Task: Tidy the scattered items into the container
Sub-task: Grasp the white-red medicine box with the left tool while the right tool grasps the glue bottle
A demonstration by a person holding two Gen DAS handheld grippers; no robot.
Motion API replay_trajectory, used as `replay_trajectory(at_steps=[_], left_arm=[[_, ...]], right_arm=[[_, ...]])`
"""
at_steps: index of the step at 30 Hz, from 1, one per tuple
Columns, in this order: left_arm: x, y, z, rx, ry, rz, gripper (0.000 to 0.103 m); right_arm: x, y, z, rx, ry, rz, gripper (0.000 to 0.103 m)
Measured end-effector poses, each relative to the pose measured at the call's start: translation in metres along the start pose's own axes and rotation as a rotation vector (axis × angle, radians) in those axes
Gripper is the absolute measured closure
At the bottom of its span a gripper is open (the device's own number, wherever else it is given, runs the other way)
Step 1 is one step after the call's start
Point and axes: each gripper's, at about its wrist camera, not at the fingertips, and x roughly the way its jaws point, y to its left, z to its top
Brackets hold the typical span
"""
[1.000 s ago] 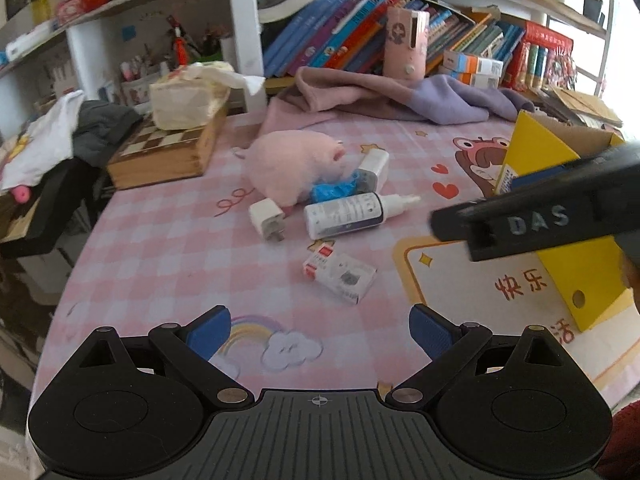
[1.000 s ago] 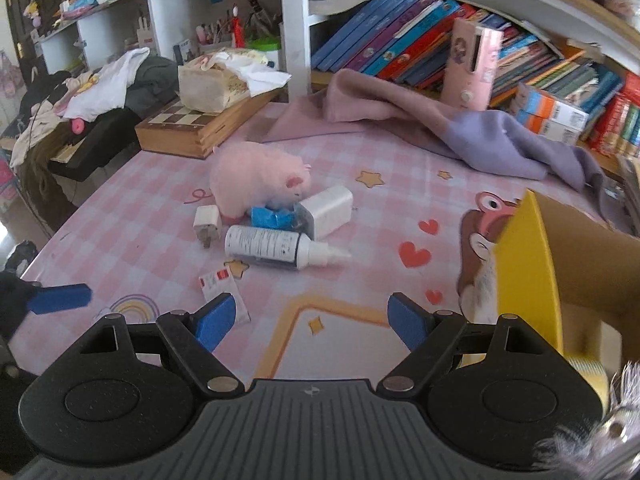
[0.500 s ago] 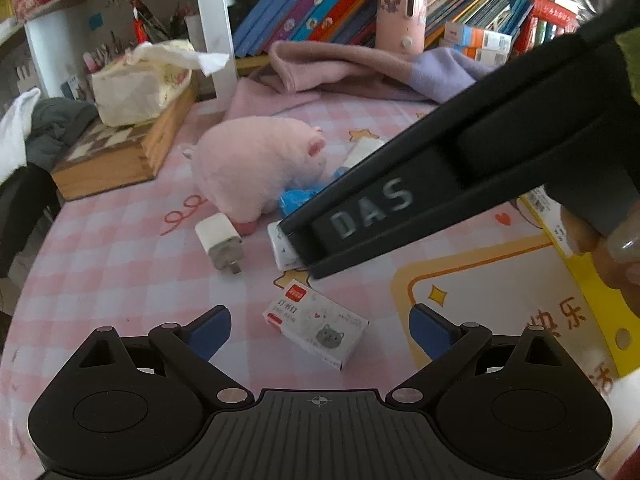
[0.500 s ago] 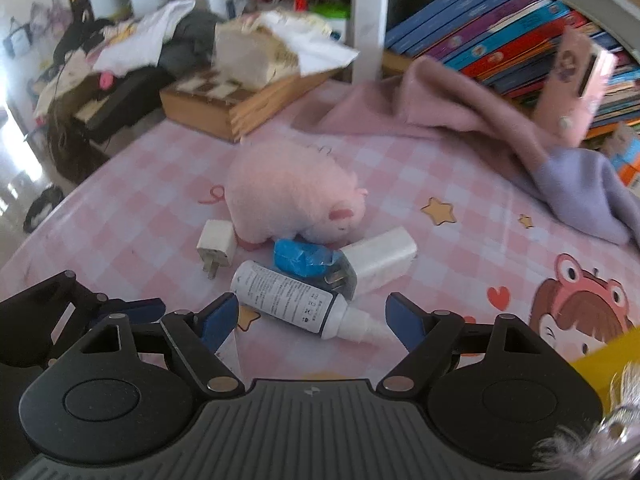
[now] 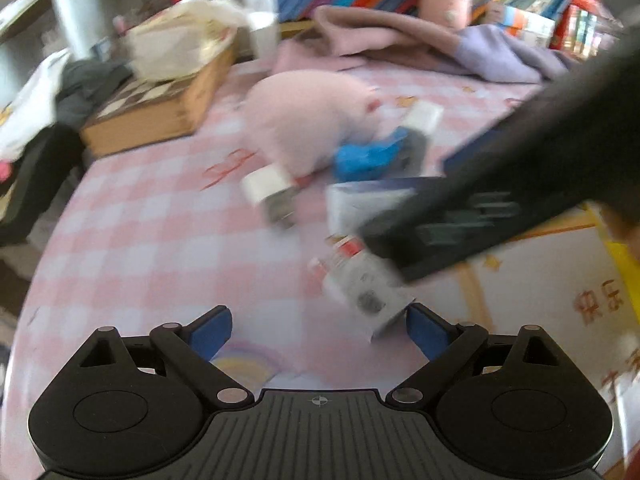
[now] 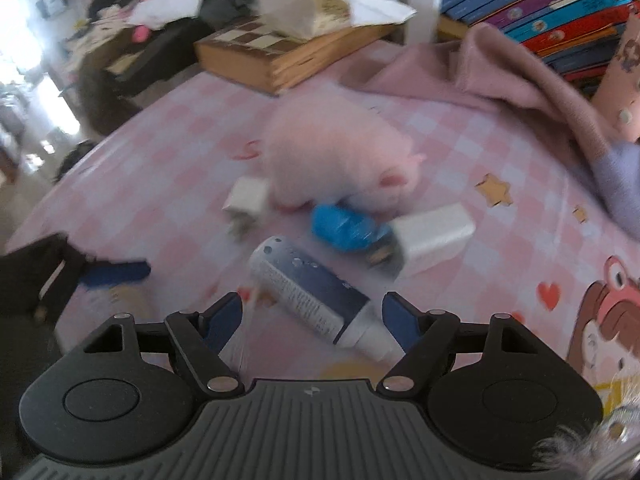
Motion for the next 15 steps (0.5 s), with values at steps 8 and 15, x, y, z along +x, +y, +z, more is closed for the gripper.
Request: replay_trajectory(at_steps=[8,15], left_arm=[[-0.006,-0.017,0.009,0.051,-0.064,-0.063,0.012],[0.014,-0.019,0.020,0.004,-0.040,-0.044,0.048]], right_arm=[[0.006,0.005,0.007,-0.037,-0.027,-0.028,0.042],[0.027,-0.004,0.014,-0.013,-0.001,-0.035,0.065]])
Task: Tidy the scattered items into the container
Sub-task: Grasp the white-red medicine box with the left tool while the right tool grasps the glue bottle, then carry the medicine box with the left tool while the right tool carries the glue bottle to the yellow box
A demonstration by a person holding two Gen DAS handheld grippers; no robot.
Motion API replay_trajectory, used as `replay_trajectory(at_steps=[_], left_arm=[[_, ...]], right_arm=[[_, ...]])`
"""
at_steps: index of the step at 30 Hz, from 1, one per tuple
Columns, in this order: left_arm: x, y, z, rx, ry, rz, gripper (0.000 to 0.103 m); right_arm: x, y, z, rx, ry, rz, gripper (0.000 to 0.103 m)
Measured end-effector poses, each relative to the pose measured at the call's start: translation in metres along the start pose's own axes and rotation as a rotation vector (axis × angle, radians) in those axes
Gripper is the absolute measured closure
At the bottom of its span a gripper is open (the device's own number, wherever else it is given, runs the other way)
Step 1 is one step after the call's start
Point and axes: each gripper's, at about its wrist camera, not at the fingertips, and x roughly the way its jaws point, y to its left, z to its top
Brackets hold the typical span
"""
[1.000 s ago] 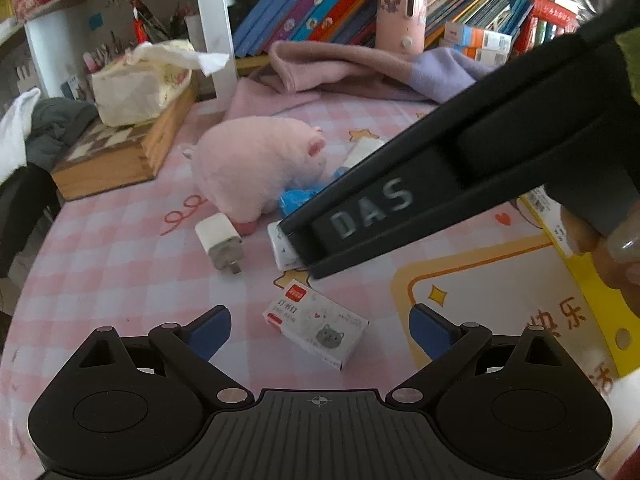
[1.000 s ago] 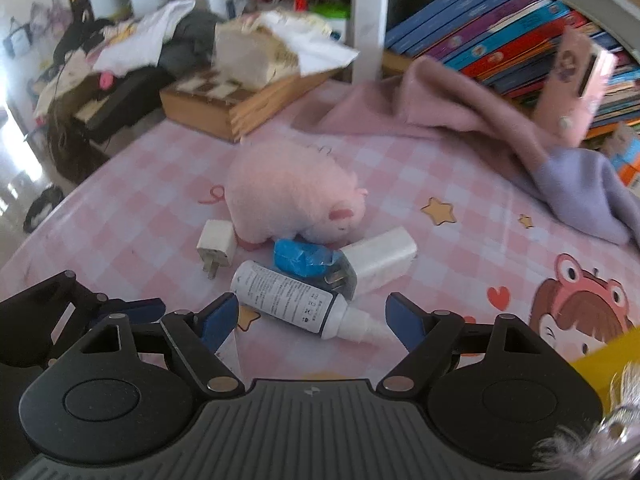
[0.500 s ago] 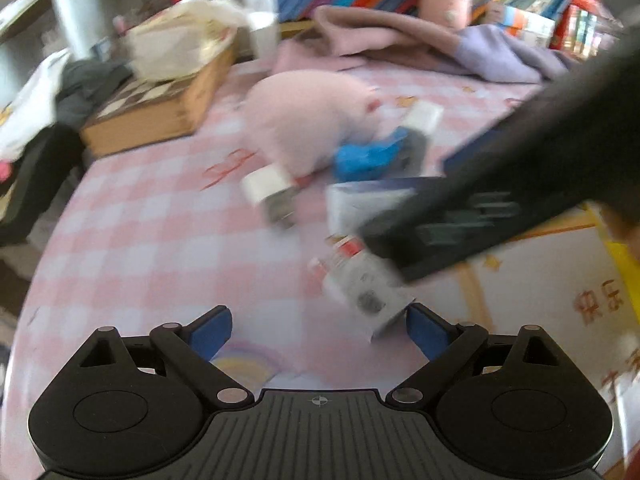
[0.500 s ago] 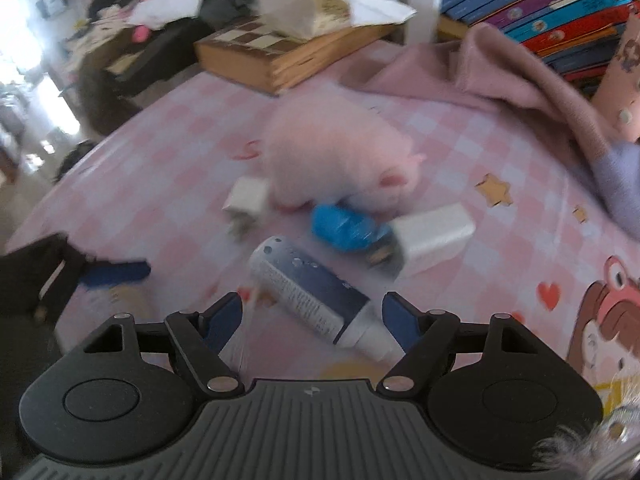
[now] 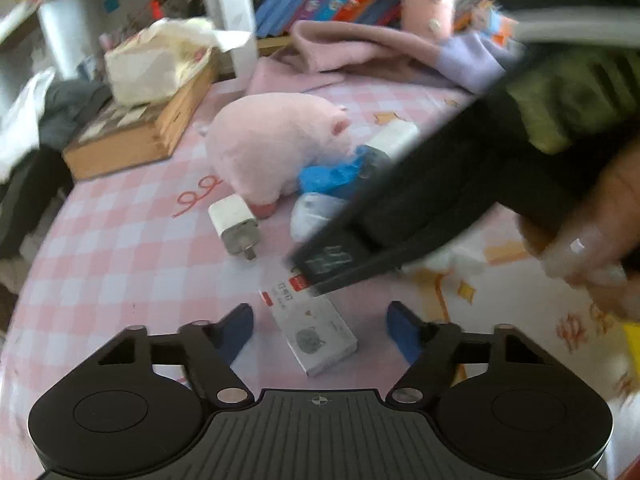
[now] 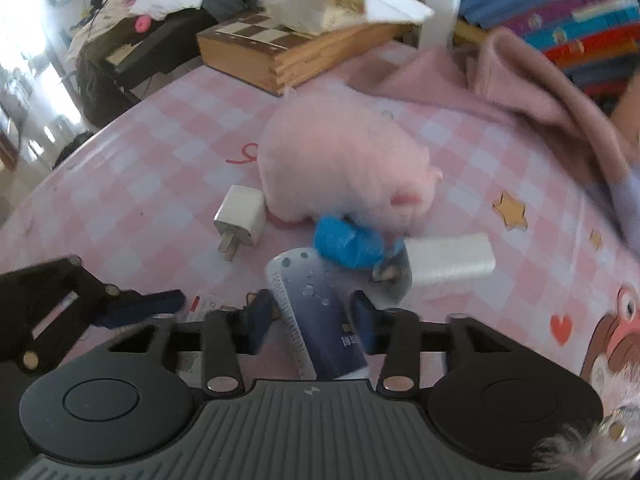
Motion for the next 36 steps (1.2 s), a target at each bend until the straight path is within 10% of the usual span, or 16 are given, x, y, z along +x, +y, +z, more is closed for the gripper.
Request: replay_trajectory(at_steps=[14,36], left_arm=[[0.000,0.010,0.000,0.004,-0.005,-0.022,0.074],[-0.125,0.038,-0.014,-0.073,-0.174,-0.137,0.075]], right_arm=[[-0.008,-0.012,-0.015,0.027,0.012,-0.044,0.072],[-0.132,0.026,-0.065,0.178,-0.189,-0.018,0.073]])
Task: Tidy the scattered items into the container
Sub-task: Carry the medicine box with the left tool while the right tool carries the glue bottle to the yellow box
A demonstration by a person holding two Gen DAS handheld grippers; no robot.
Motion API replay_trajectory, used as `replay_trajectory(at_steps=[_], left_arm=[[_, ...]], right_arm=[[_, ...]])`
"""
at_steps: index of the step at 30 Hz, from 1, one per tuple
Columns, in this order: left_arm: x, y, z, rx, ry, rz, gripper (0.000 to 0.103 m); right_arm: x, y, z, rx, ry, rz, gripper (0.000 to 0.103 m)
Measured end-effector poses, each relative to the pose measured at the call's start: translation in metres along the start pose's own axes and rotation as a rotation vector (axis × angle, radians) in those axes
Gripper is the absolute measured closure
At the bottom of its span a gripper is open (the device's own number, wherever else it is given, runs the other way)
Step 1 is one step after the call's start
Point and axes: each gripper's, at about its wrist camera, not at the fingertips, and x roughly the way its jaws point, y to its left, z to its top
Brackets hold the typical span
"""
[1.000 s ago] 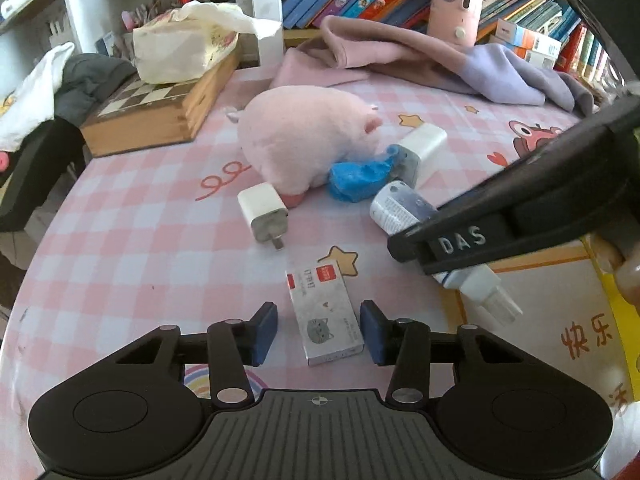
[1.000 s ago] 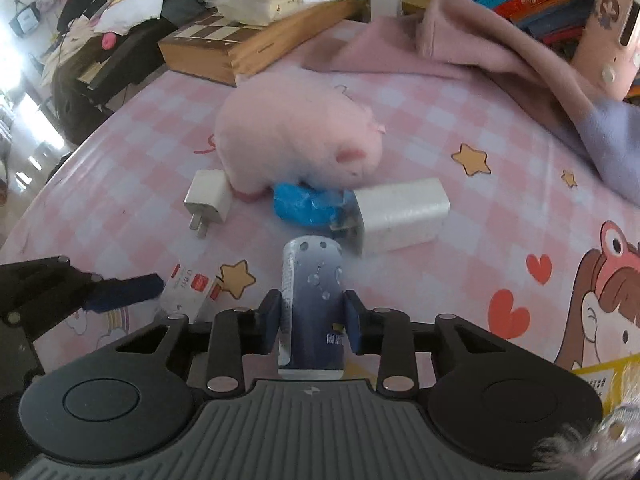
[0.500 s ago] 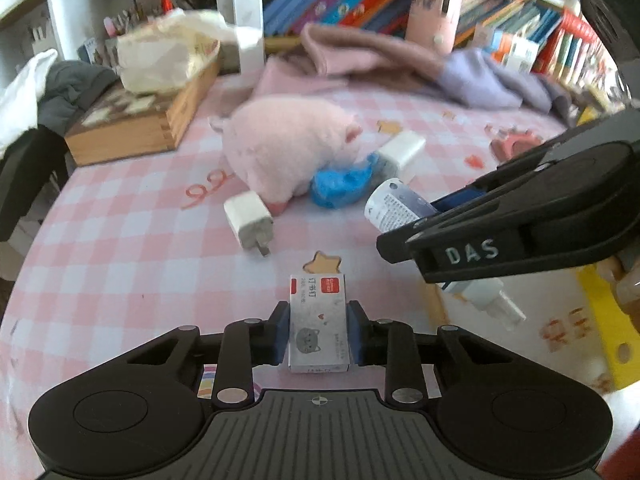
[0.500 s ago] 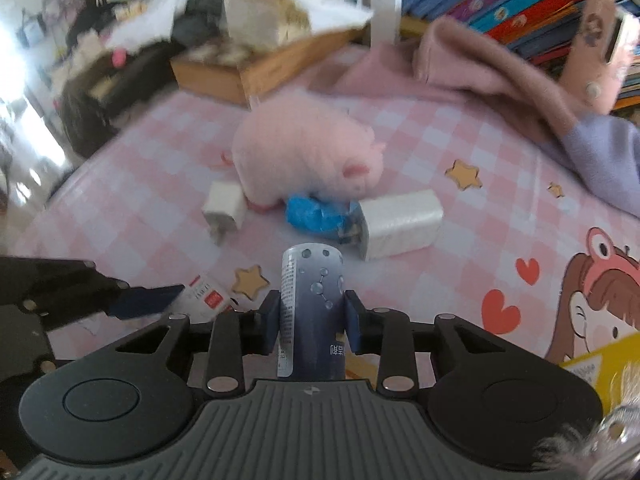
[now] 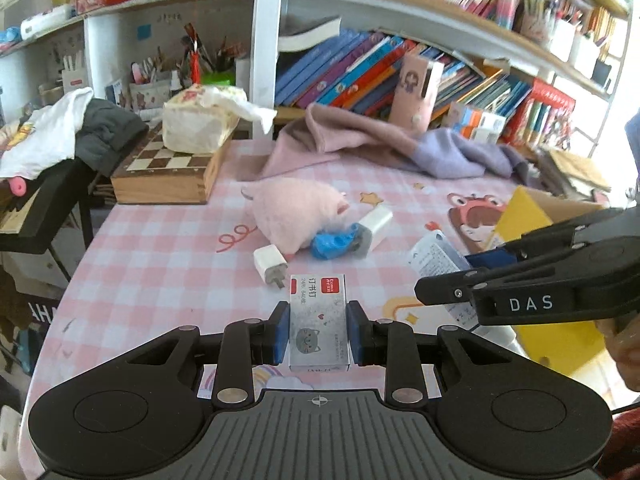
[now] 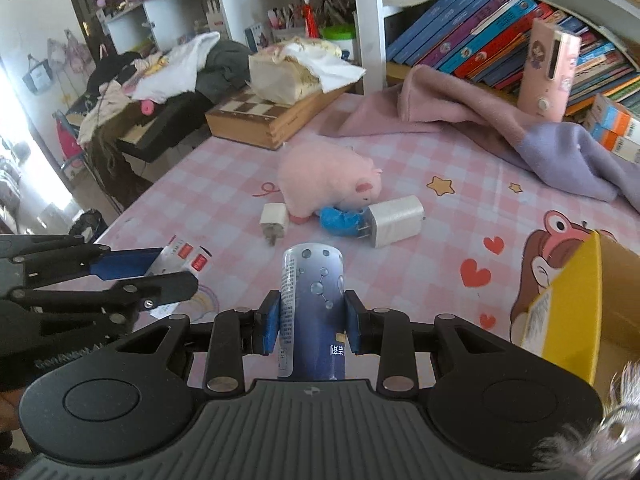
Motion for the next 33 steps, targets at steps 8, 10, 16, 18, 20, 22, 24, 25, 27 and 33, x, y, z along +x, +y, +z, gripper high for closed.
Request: replay_trajectory(at_steps=[8,10,16,18,20,22,24,25,27,33], left_arm=[[-0.037,-0.003,-0.008,0.038,-0.035,-0.075,0.075],[-0.047,-0.005,-0.012,0.048,-0.046,-0.095,0.075],[-0.070,-0.010,-0.031,0.079,-0.044,-0.144,0.075],[-0.077,-0.009,-0.039,0.083,-0.042,-0.155,0.075],[-0.086,-0.009,-0.048,0.081,-0.042,-0.166,0.075],[-0.094,-0.009,-0.056,0.078,-0.040,-0.176,0.075],[-0.102,-0.010,-0.064,0.079,-0.033,-0.187,0.075],[-0.106,-0.010,-0.068,0.081,-0.030,-0.193,0.075],[-0.113,-0.012,-0.076,0.090,-0.027,-0.202,0.075],[-0.130,-0.019,-0.100,0.108,-0.011,-0.255,0.075]], right_arm=[[-0.043,0.015,-0.034,0.038,-0.038,-0.031,0.072],[-0.053,0.019,-0.045,0.057,-0.038,-0.042,0.072],[-0.076,0.039,-0.071,0.114,-0.061,-0.060,0.072],[-0.081,0.047,-0.078,0.122,-0.070,-0.071,0.072],[-0.087,0.054,-0.087,0.136,-0.069,-0.077,0.073],[-0.092,0.060,-0.095,0.146,-0.068,-0.084,0.072],[-0.098,0.068,-0.104,0.150,-0.070,-0.096,0.072],[-0.102,0.072,-0.108,0.152,-0.073,-0.101,0.072],[-0.108,0.080,-0.118,0.155,-0.079,-0.110,0.072],[-0.126,0.099,-0.150,0.172,-0.079,-0.142,0.072]])
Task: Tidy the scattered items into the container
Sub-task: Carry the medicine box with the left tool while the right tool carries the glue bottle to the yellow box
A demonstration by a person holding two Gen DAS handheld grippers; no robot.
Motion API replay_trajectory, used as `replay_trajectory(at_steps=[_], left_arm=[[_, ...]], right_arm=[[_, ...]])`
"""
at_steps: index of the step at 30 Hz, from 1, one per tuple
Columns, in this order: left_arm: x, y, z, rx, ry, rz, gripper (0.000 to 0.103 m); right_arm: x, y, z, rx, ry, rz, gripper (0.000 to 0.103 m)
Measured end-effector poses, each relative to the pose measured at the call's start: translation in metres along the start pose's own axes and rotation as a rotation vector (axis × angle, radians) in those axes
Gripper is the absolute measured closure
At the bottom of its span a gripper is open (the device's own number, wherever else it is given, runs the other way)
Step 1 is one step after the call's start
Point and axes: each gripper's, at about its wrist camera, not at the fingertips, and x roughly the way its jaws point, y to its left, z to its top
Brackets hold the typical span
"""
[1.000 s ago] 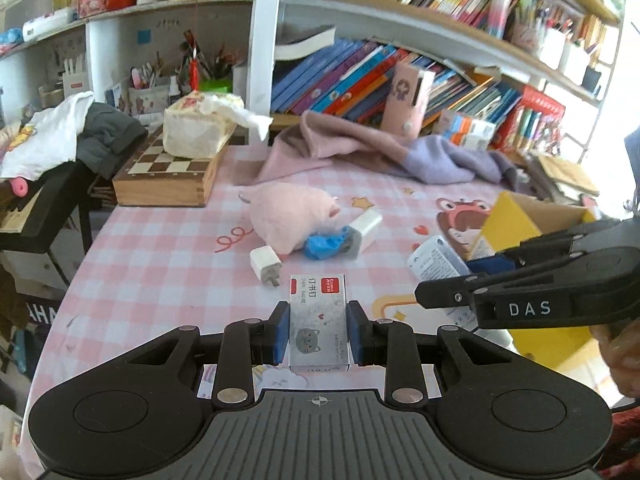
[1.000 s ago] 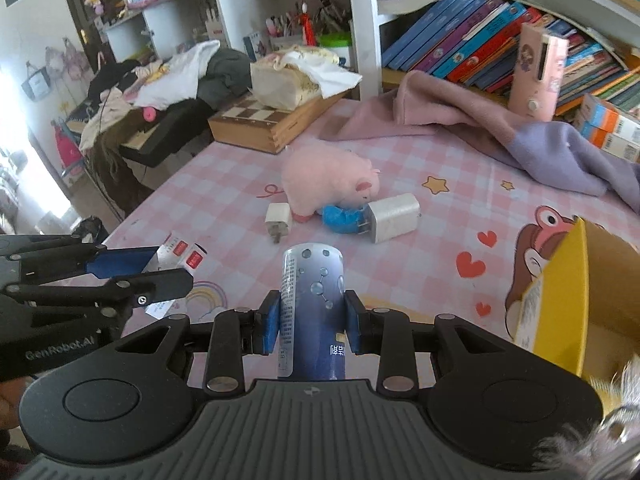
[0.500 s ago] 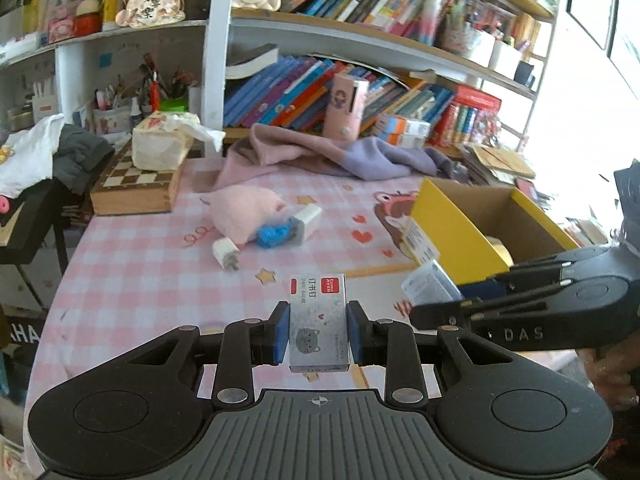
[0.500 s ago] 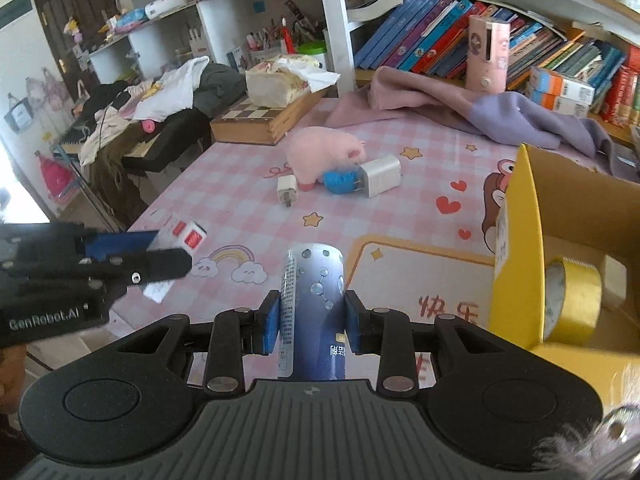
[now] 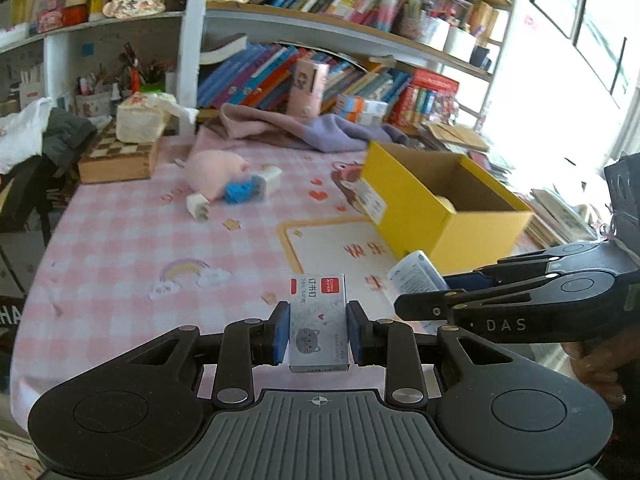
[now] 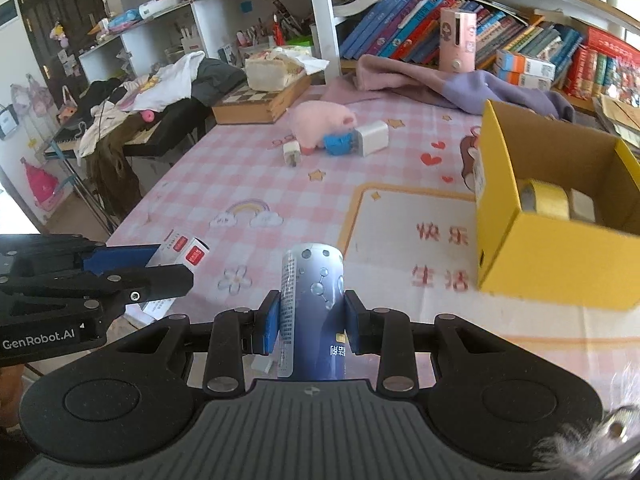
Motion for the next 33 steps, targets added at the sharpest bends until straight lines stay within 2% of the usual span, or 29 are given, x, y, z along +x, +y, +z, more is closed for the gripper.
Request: replay_trajectory(at_steps=[10,21,33], left_arm=[[-0.010,-0.026,-0.016,0.036,0.002,-0.096,0.075],[0.005,-0.062,-0.017,0.128,0.033,-0.230,0.075],[0.022,-0.092,-0.016,0.192,0.076,-0.325,0.075]], right_arm=[[-0.036,-0.003,-0.038,0.063,-0.009,-0.094,0.072],[-0.070,-0.022,-0.073,0.164,-0.016,-0.212,0.073],[-0.093,-0.045,-0.093,0.260,-0.023,-0.292,0.073]])
